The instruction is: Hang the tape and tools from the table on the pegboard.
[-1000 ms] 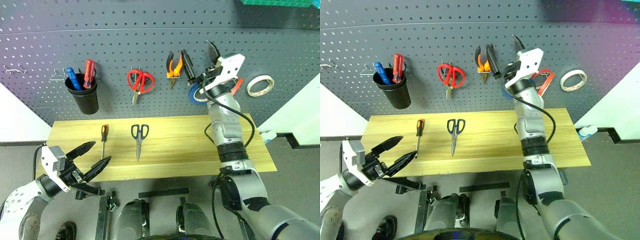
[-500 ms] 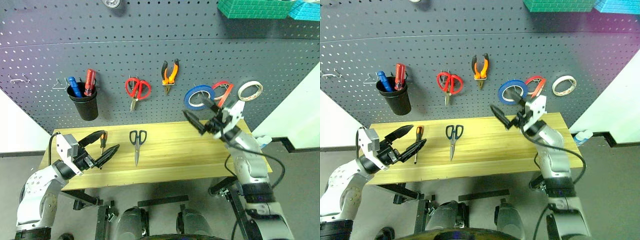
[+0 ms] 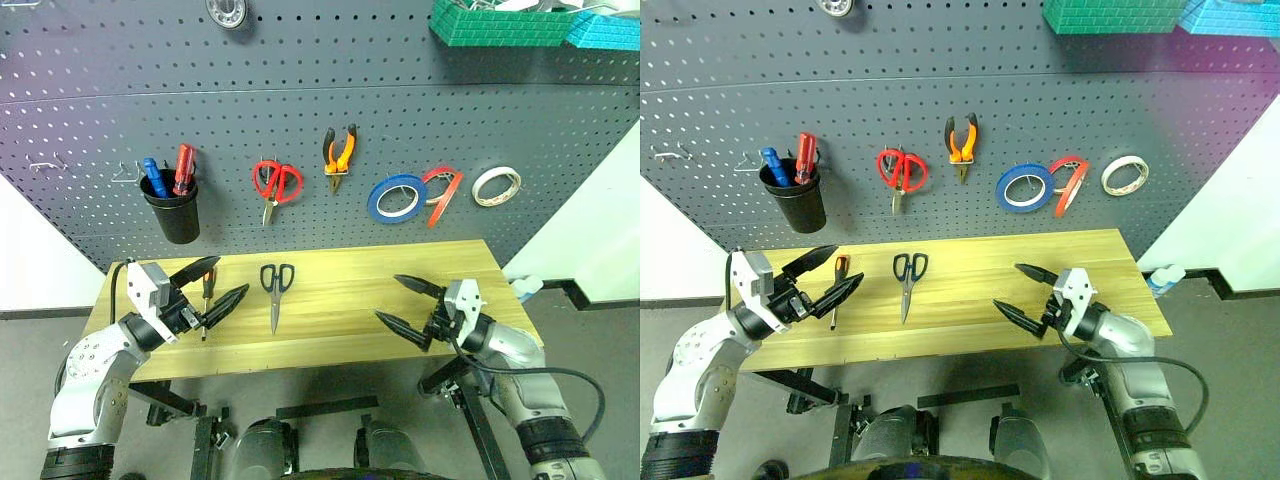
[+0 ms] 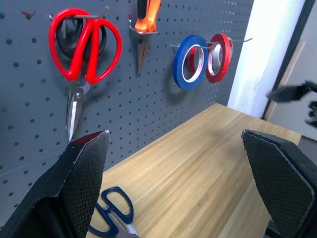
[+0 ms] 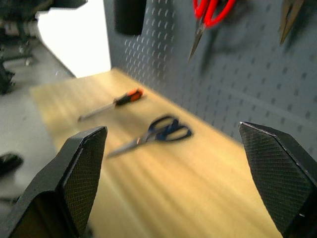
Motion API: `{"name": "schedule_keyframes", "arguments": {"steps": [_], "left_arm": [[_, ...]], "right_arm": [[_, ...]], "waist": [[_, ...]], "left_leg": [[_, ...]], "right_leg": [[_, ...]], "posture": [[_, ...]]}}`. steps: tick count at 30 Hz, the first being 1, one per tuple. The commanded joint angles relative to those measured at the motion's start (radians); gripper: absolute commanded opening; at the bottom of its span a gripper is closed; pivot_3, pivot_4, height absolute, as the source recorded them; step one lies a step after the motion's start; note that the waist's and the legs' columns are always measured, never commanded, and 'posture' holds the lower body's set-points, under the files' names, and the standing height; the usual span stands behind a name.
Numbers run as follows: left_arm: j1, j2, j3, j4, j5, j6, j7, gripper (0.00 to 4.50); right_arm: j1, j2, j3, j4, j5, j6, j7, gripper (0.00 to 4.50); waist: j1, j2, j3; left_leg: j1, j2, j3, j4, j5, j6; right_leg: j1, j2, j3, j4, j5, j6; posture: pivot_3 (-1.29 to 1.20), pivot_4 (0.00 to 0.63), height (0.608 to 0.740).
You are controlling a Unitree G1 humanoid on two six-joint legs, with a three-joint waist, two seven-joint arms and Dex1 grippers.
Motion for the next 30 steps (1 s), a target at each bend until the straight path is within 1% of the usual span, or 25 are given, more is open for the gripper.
{"name": "schedule_keyframes", "arguments": {"steps": [1,4,6,8,10,12,16,18,23,28,30], "left_arm": [[-0.003,-0.014,-0.023,-0.034,0.034,-0.003,0.046,4.50],[-0.011,-0.025,-0.043,-0.042,0.051,0.016,0.086,4.50],[-0.029,-0.030,-0.063,-0.032,0.098,0.027,0.141,4.50],[-0.041,-0.039,-0.078,-0.031,0.105,0.050,0.169,4.50],[-0.048,-0.050,-0.096,-0.030,0.125,0.050,0.187,4.50],[-0.056,-0.061,-0.108,-0.026,0.129,0.057,0.195,4.50],[-0.063,-0.072,-0.123,-0.009,0.135,0.058,0.195,4.50],[-0.064,-0.075,-0.126,-0.006,0.133,0.054,0.191,4.50],[-0.062,-0.078,-0.140,0.041,0.150,0.024,0.178,4.50],[-0.066,-0.082,-0.146,0.089,0.163,-0.009,0.158,4.50],[-0.069,-0.083,-0.150,0.110,0.178,-0.025,0.158,4.50]], "right_arm": [[0.046,-0.052,-0.046,0.012,0.026,-0.046,0.068,4.45],[0.078,-0.082,-0.069,0.030,0.054,-0.053,0.116,4.45],[0.111,-0.107,-0.083,0.016,0.074,-0.039,0.154,4.45],[0.134,-0.125,-0.101,0.001,0.094,-0.019,0.173,4.45],[0.155,-0.149,-0.117,-0.026,0.129,0.040,0.196,4.45],[0.165,-0.161,-0.132,-0.042,0.146,0.059,0.204,4.45],[0.156,-0.171,-0.149,-0.090,0.220,0.149,0.238,4.45],[0.161,-0.181,-0.156,-0.125,0.282,0.232,0.269,4.45],[0.148,-0.199,-0.187,-0.170,0.383,0.367,0.314,4.45],[0.099,-0.185,-0.180,-0.115,0.303,0.291,0.319,4.45],[0.084,-0.176,-0.159,-0.088,0.241,0.221,0.320,4.45]], "waist": [[0.001,0.002,-0.003],[0.000,0.003,-0.006],[-0.001,0.003,-0.009],[0.000,0.004,-0.011],[-0.001,0.005,-0.013],[-0.001,0.006,-0.015],[-0.003,0.007,-0.018],[-0.003,0.008,-0.020],[-0.002,0.008,-0.021],[-0.003,0.008,-0.023],[-0.002,0.007,-0.023]], "left_leg": [[0.000,0.000,0.000,0.000,0.000,0.000],[0.001,0.000,0.000,0.000,0.000,0.000],[0.001,0.000,0.000,0.000,0.000,0.000],[0.002,0.000,-0.001,0.000,0.000,0.000],[0.002,0.000,-0.001,0.000,0.000,0.000],[0.002,0.000,-0.001,0.001,0.000,0.001],[0.002,0.000,-0.001,0.001,-0.001,0.001],[0.002,0.000,-0.001,0.001,-0.001,0.001],[0.002,0.000,-0.001,0.002,-0.001,0.001],[0.002,0.000,-0.001,0.002,-0.001,0.002],[0.002,-0.001,-0.001,0.002,-0.001,0.002]], "right_leg": [[0.000,0.000,0.000,0.000,0.000,0.000],[0.001,0.000,0.000,0.000,0.000,0.000],[0.001,0.000,0.000,0.000,0.000,0.000],[0.002,0.000,0.000,0.000,0.000,0.000],[0.002,-0.001,0.000,0.000,0.000,0.000],[0.002,-0.001,0.000,0.000,0.000,0.000],[0.001,-0.002,0.000,0.000,0.000,-0.001],[0.001,-0.002,0.000,0.000,-0.001,-0.002],[-0.001,-0.004,0.001,0.000,-0.002,-0.003],[-0.001,-0.004,0.001,0.000,-0.002,-0.004],[-0.001,-0.004,0.000,0.000,-0.002,-0.004]], "posture": [[0.02,0.000,0.740],[0.01,0.000,0.740],[0.01,0.000,0.740],[0.00,0.000,0.740],[-0.01,0.000,0.740],[-0.02,0.000,0.740],[-0.03,0.000,0.740],[-0.04,0.000,0.740],[-0.05,0.000,0.740],[-0.05,0.000,0.740],[-0.05,0.000,0.740]]}}
